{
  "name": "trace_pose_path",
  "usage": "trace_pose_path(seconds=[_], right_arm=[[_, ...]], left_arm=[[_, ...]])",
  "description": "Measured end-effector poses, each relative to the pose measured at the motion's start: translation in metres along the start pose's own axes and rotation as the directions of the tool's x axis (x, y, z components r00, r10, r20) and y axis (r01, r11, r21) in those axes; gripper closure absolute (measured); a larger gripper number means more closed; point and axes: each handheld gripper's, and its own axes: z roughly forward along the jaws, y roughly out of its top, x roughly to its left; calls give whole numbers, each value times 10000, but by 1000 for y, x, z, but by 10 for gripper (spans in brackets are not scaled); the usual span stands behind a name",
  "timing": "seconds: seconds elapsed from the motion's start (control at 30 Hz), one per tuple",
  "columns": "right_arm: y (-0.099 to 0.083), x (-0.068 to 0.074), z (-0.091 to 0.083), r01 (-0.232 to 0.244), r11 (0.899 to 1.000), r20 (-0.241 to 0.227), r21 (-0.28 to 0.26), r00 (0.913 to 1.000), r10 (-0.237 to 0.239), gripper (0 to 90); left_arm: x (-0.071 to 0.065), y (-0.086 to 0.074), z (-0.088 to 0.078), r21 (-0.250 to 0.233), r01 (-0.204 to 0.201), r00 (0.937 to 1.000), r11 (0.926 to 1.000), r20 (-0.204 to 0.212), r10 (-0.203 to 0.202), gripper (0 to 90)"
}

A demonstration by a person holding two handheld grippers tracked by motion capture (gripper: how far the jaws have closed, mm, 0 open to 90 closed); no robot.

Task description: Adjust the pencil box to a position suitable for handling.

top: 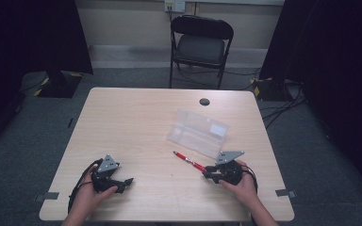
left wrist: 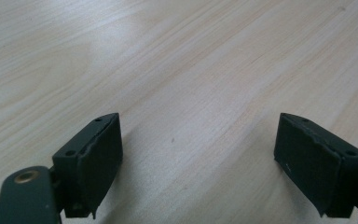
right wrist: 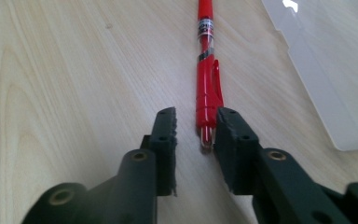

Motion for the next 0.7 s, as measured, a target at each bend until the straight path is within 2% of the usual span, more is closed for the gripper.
trace_pose_path(seconds=[0.1, 0.17, 0.3, 0.4, 0.7], right_arm=[[6, 2, 3, -182, 9997, 158, -165, 9997, 185, 585], [11, 2, 5, -270, 9991, 143, -338, 9995, 275, 580], [21, 3, 10, -386, 9977, 516, -550, 9978, 415, 573], [27, 2, 13, -575, 9951, 483, -800, 9969, 615, 567], [41, 4, 28, -591, 9963, 475, -618, 9969, 621, 563]], left_arm=[[0, 0, 0, -11, -3, 10000, 10000, 1, 3, 151], [0, 0, 0, -12, -3, 10000, 10000, 0, 3, 151], [0, 0, 0, 9, -29, 10000, 10000, 7, 29, 151], [0, 0, 0, -9, -5, 10000, 10000, 0, 5, 151], [0, 0, 0, 9, -21, 10000, 10000, 11, 21, 151]])
